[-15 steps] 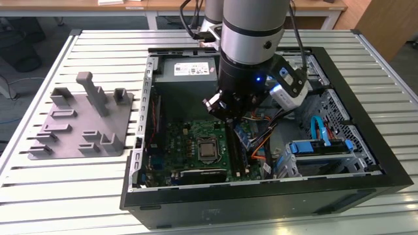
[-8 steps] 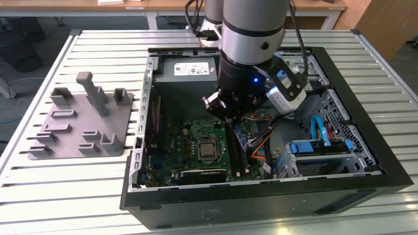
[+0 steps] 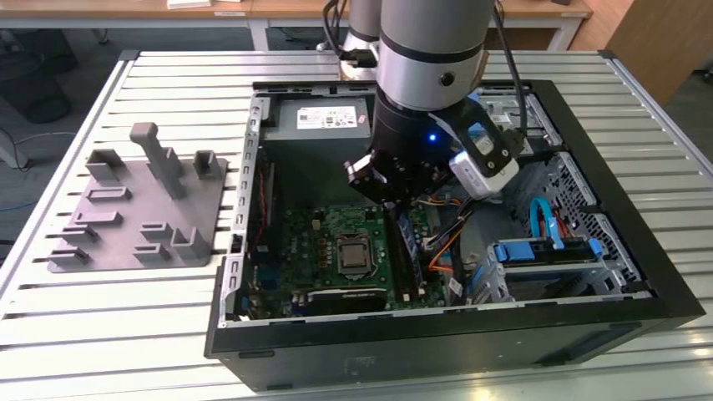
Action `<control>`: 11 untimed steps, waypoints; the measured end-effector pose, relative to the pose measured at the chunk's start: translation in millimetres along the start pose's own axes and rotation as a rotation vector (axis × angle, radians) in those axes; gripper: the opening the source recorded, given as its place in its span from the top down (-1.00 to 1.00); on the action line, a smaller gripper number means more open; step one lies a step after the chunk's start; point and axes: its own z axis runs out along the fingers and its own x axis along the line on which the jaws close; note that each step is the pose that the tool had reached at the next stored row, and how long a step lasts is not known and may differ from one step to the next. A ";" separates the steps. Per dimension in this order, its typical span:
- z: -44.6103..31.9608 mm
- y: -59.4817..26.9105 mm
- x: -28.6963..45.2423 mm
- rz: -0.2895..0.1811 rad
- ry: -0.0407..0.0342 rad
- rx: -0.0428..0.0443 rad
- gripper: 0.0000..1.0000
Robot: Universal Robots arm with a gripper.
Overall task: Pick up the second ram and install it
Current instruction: 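Insert the second ram into the second slot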
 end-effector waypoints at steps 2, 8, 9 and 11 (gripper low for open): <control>0.1 0.0 0.0 0.020 0.0003 0.0002 0.73; 0.4 0.0 0.0 0.082 0.0011 0.0011 0.73; 0.4 0.0 0.0 0.094 0.0013 0.0012 0.73; 0.5 0.0 0.0 0.117 0.0016 0.0015 0.73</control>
